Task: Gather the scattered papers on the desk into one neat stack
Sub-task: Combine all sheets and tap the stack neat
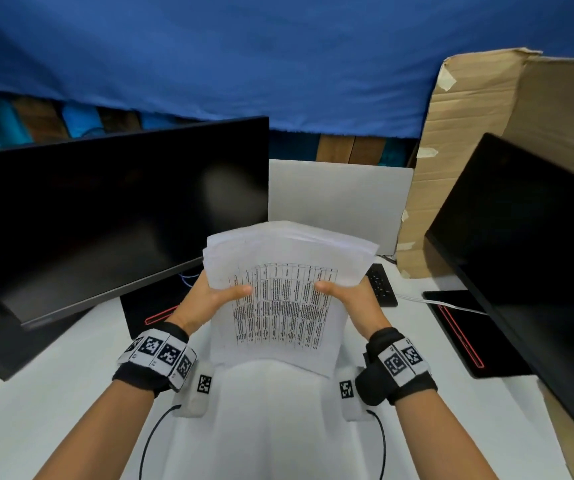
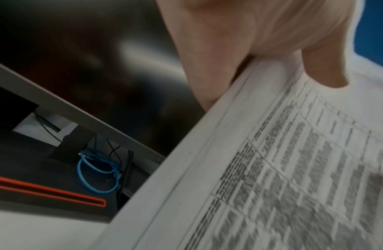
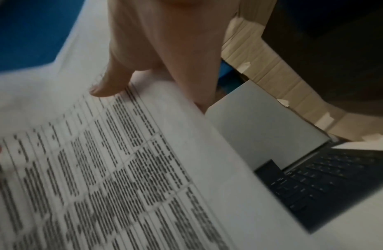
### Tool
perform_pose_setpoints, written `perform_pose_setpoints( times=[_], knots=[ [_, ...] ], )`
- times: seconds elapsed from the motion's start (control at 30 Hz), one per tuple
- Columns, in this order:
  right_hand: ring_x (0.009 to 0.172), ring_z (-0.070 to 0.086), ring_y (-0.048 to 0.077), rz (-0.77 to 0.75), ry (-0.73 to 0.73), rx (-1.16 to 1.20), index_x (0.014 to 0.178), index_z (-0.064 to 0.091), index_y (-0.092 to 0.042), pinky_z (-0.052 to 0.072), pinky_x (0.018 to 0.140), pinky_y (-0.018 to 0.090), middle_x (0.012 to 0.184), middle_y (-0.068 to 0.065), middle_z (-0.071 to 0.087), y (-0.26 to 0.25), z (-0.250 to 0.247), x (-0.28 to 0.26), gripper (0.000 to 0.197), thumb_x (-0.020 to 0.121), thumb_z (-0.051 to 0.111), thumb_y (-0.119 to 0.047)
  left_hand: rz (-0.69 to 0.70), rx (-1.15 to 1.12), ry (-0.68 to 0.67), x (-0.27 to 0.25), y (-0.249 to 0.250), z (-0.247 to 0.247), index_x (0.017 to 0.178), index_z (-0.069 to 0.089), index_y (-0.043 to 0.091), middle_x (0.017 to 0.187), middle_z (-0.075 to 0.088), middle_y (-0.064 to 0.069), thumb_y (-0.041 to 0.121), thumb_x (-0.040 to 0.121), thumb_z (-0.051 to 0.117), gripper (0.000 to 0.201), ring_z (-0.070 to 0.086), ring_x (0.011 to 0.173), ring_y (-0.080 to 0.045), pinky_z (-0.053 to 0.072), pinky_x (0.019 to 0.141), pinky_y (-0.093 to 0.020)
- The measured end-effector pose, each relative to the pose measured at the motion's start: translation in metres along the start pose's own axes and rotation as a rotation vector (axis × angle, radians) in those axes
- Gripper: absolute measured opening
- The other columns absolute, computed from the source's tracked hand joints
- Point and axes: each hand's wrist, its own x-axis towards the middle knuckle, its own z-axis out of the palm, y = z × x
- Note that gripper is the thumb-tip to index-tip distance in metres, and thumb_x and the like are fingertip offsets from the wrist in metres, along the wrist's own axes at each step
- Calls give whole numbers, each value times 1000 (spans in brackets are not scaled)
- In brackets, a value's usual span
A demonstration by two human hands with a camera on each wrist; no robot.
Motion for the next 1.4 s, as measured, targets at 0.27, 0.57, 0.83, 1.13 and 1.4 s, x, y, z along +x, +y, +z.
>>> perform_pose_setpoints(
  times=[0.27, 0.57, 0.83, 1.13, 1.4],
  knots=[
    [79, 68, 2, -57, 54, -64, 84, 64, -26, 54, 79, 23, 77, -13, 72, -15, 4, 4, 29, 69, 74, -3, 74, 48, 140, 7, 11, 2, 96, 60, 33, 88, 72, 25, 5, 77, 65, 34, 67, 88, 4, 53, 77, -19],
    [72, 68, 4, -123, 192, 108, 88, 64, -20, 55, 67, 24, 82, -4, 69, -21, 15, -2, 37, 72, 64, -54, 232, -21, 389, 8, 20, 25, 97, 64, 16, 92, 68, 4, 46, 67, 62, 43, 65, 84, -3, 51, 75, -18],
    [59, 44, 17, -113, 305, 104, 65, 45, -13, 37, 58, 27, 59, 3, 45, -30, 17, 3, 61, 66, 37, -74, 296, 29, 681, 19, 37, 47, 91, 66, 8, 83, 64, 10, 26, 81, 55, 24, 59, 76, 11, 43, 70, -3],
    [79, 57, 14, -124, 173, 106, 84, 66, -21, 46, 71, 28, 85, 3, 63, -29, 12, 5, 36, 71, 51, -51, 302, 28, 575, 16, 37, 47, 98, 60, 26, 90, 69, -1, 27, 76, 53, 23, 66, 87, -16, 53, 82, -29],
    [94, 65, 15, 101, 33, -134, 103, 64, -16, 51, 92, 35, 116, 13, 65, 1, -2, -4, 25, 80, 65, -7, -92, 178, 114, 6, -4, 11, 96, 59, 34, 84, 71, 30, 12, 74, 70, 32, 65, 85, 9, 47, 98, -43]
  ],
)
